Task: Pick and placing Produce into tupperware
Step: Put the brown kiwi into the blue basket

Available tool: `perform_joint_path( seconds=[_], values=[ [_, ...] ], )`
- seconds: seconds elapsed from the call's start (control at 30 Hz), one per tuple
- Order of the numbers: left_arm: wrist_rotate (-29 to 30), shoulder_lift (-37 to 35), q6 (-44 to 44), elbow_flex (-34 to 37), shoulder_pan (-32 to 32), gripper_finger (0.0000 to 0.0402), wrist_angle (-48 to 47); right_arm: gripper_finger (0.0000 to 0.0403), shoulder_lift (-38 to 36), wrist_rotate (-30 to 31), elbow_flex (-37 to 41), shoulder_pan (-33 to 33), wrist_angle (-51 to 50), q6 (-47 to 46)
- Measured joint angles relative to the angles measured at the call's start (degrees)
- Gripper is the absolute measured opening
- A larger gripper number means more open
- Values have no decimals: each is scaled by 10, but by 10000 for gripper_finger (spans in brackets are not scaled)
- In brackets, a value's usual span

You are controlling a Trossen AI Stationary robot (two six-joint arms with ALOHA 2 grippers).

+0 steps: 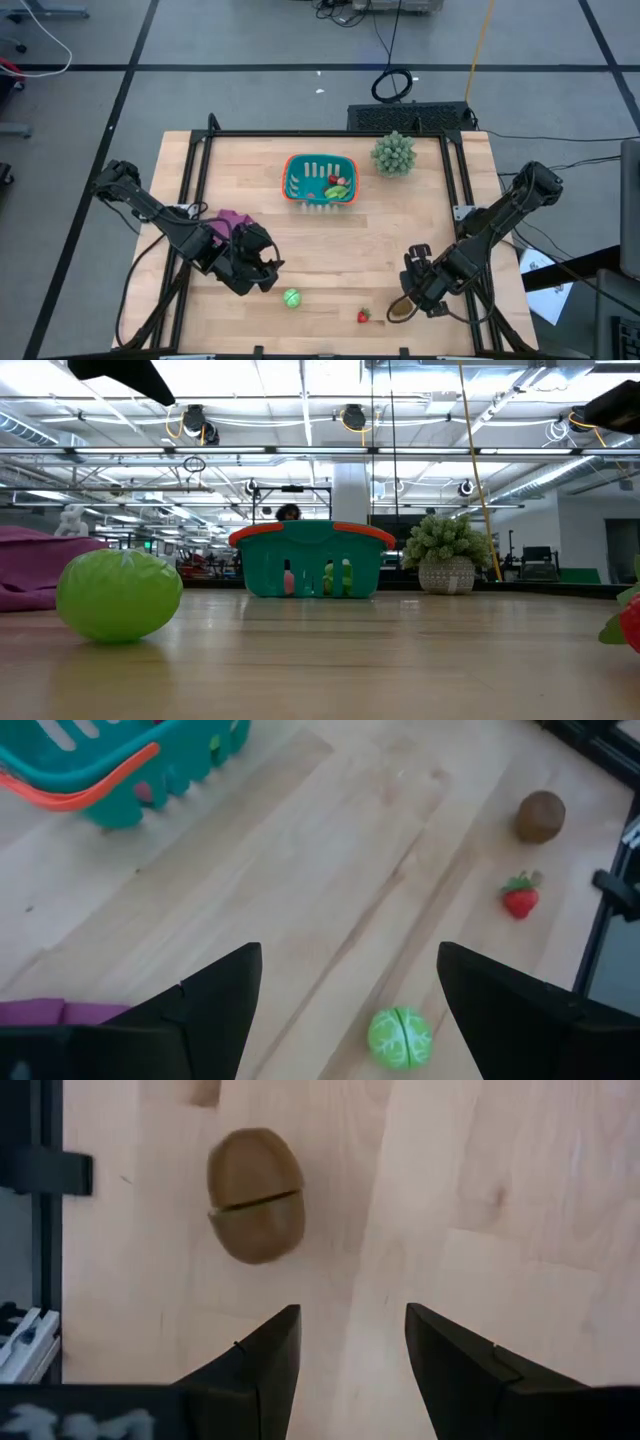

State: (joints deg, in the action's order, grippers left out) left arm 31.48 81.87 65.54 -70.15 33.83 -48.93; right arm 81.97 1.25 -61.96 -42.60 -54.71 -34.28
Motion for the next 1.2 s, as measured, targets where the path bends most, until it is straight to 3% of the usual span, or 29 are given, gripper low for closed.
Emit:
perform_joint_path(
  seconds=[0.43,0.7,1.2],
  values=[
    [1,0,9,0,-2,308,70,171,0,-46,5,-13,129,43],
    [1,0,11,0,-2,308,98,171,0,-46,5,-17,134,87],
    [16,0,26,0,-2,308,98,171,0,-44,5,-9,132,36]
  ],
)
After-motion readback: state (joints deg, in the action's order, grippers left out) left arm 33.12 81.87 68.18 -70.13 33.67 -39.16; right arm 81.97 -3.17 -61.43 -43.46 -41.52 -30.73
